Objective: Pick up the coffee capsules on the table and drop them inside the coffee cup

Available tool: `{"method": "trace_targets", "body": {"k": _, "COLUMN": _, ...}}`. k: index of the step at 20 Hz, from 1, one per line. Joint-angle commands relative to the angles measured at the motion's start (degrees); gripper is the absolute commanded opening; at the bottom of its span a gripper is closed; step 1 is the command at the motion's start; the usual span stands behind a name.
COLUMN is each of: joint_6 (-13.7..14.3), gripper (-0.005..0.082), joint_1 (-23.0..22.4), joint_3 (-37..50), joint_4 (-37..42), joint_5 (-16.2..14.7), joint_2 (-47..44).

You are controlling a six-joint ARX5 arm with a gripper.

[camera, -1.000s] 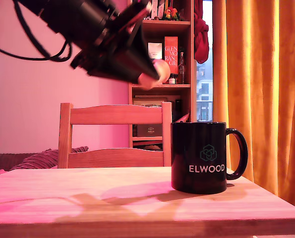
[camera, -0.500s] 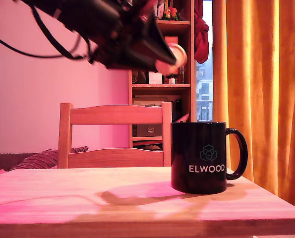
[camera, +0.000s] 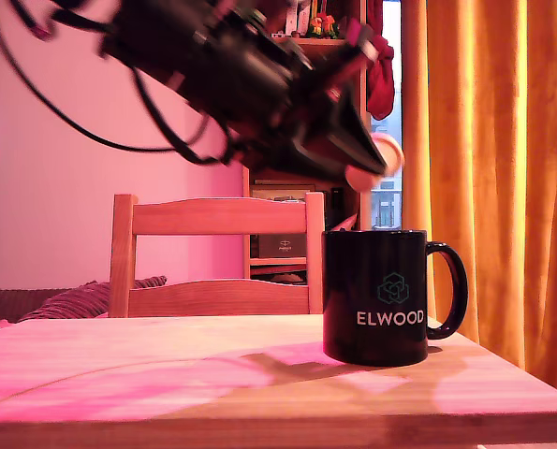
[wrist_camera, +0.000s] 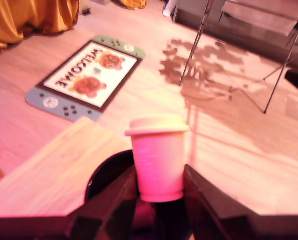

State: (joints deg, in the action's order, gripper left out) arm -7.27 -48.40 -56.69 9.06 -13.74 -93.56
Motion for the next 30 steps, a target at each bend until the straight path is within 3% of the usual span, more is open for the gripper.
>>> {"method": "trace_targets", "body": {"k": 1, "joint_6": 0.3, "gripper": 0.0215, "joint_1": -0.5, "joint_3": -0.6, "joint_4": -0.4, "joint_5": -0.2, "joint_2": -1.5}}
{"method": "trace_targets", "body": {"k": 5, "joint_6": 1.8, "gripper": 0.0215, "joint_1": -0.5, "joint_3": -0.6, "joint_4": -2.5, "joint_5": 1.1, "joint_2": -1.6}}
{"method": "trace_targets", "body": {"k": 19, "joint_6": 1.7, "gripper": 0.0217, "joint_1": -0.5, "joint_3": -0.6, "joint_4": -3.6, "joint_5": 1.1, "joint_2": -1.6}}
{"method": "trace_targets", "body": {"k": 20, "joint_6": 1.3, "gripper": 0.0242, "joint_1": -0.5, "joint_3": -0.6, "joint_4": -3.7, "joint_5": 1.1, "joint_2": -1.6}}
{"method": "trace_targets", "body": {"k": 23, "joint_6": 1.2, "gripper": 0.0642, "joint_1": -0.5, "joint_3": -0.6, "joint_4": -5.5, "joint_5": 2.3, "joint_2": -1.6}}
{"method": "trace_targets", "body": {"k": 24, "joint_6": 1.2, "gripper": 0.0678, "joint_1": -0.5, "joint_3": -0.6, "joint_4": -6.3, "joint_5": 2.6, "joint_2": -1.6}}
{"method": "trace_targets", "body": {"k": 30, "joint_6": 1.8, "gripper": 0.0655, "joint_1": -0.5, "joint_3": -0.6, "joint_4": -7.4, "joint_5": 2.1, "joint_2": -1.6}}
